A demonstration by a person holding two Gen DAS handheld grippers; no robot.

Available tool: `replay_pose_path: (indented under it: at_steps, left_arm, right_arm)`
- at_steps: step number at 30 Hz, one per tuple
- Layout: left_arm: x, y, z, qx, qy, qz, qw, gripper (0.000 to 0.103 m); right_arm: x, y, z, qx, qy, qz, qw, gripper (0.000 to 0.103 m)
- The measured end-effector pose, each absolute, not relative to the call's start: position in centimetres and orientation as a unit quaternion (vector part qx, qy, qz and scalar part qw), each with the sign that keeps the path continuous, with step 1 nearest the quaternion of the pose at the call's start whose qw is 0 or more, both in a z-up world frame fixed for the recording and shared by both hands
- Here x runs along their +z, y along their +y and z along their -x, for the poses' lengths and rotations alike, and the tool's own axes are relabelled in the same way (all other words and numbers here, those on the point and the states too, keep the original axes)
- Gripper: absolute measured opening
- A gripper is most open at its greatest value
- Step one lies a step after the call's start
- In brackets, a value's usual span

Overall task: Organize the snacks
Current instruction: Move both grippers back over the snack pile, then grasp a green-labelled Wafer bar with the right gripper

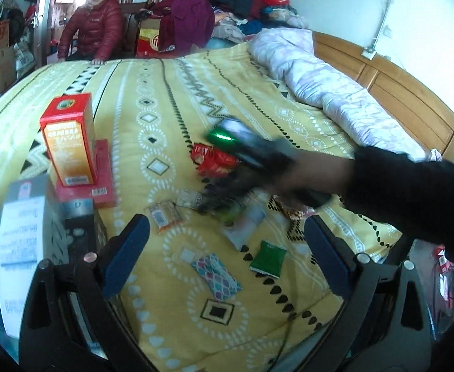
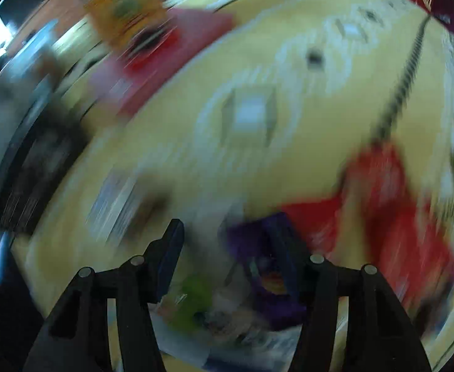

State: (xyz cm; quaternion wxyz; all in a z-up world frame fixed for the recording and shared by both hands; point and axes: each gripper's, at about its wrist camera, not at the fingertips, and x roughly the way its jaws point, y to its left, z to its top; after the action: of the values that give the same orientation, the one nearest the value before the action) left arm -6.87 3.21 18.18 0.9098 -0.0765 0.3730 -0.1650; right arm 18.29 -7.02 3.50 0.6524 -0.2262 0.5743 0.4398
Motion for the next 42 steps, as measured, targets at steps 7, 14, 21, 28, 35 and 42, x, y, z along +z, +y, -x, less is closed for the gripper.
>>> replay_pose_path:
  at_steps: [7, 14, 21, 28, 35, 42]
  left_arm:
    - [16.9, 2.7, 9.0, -0.164, 0.399, 0.092, 0.897, 0.101]
    - [15.7, 1.9, 9.3, -0.171, 0.42, 0.085, 0.887, 0.101]
    - [15.2, 1.4, 8.8, -0.168, 0.431, 0.074, 0.884, 0.101]
    - [14.4, 1.9, 8.3, -0.165, 0.438, 0.091, 0.879, 0.101]
    - [14.7, 1.5, 7.7, -0.169, 0.429, 0.094, 0.883, 0.101]
    - [14.3, 1.9, 7.7, -0.176, 0.434, 0.112, 0.876, 0.101]
  right_arm:
    - [13.5, -20.7, -13.4, 0.366, 0.505, 0.071, 0.779, 0.066]
    - [11.8, -23.6, -9.3, 0.309, 0.546, -0.011, 0.779, 0.068]
    - [7.6, -18.9, -7.7, 0.306, 0.521, 0.064, 0.794, 0.068]
    - [6.1, -24.9, -7.1, 0.189, 0.535, 0.199, 0.799, 0.067]
    - [12.1, -18.1, -7.0, 0.363, 0.402, 0.309, 0.782, 0.067]
    - [7.0, -12.4, -10.3, 0.418, 0.435, 0.411, 0.684, 0.065]
